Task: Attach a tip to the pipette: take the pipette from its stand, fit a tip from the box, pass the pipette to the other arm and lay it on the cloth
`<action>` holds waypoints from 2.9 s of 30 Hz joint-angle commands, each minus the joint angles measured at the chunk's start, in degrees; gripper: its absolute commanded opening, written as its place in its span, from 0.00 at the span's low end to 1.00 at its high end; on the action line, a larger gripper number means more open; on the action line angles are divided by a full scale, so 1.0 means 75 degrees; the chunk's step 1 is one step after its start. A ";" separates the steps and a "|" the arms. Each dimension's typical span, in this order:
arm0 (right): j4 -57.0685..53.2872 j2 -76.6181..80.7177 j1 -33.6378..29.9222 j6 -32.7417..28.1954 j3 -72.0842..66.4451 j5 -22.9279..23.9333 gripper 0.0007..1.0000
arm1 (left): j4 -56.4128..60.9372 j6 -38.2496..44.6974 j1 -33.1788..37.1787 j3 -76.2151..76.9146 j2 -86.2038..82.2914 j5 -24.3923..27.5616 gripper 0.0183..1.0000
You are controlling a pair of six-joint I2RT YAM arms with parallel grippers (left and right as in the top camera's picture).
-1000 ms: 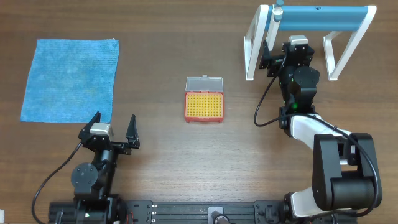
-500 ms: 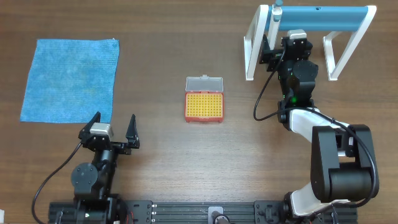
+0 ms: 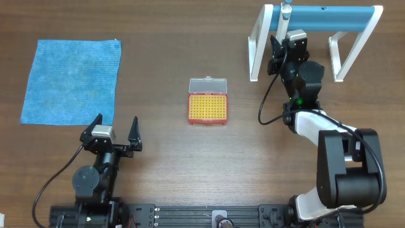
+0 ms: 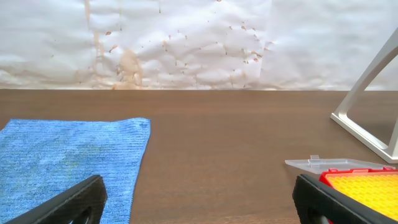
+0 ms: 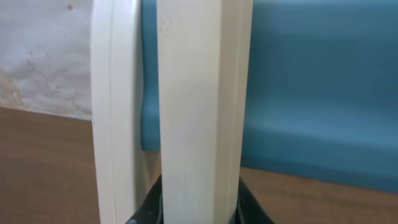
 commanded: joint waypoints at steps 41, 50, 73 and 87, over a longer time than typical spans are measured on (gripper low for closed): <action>0.3754 0.1317 0.3678 0.1504 -0.1241 -0.1075 0.08 | -0.0038 -0.0093 -0.0020 -0.0020 -0.0041 -0.0032 0.96; 0.3751 0.1652 0.3652 0.1504 -0.1037 -0.1075 0.08 | -0.0038 -0.0093 -0.0020 -0.0020 -0.0041 -0.0029 0.96; 0.3628 0.1737 0.3669 0.1501 -0.1037 -0.1679 0.08 | -0.0038 -0.0093 -0.0020 -0.0020 -0.0041 -0.0032 0.96; 0.3751 0.2238 0.3684 0.1384 -0.1137 -0.1679 0.08 | -0.0038 -0.0093 -0.0020 -0.0020 -0.0041 -0.0032 0.96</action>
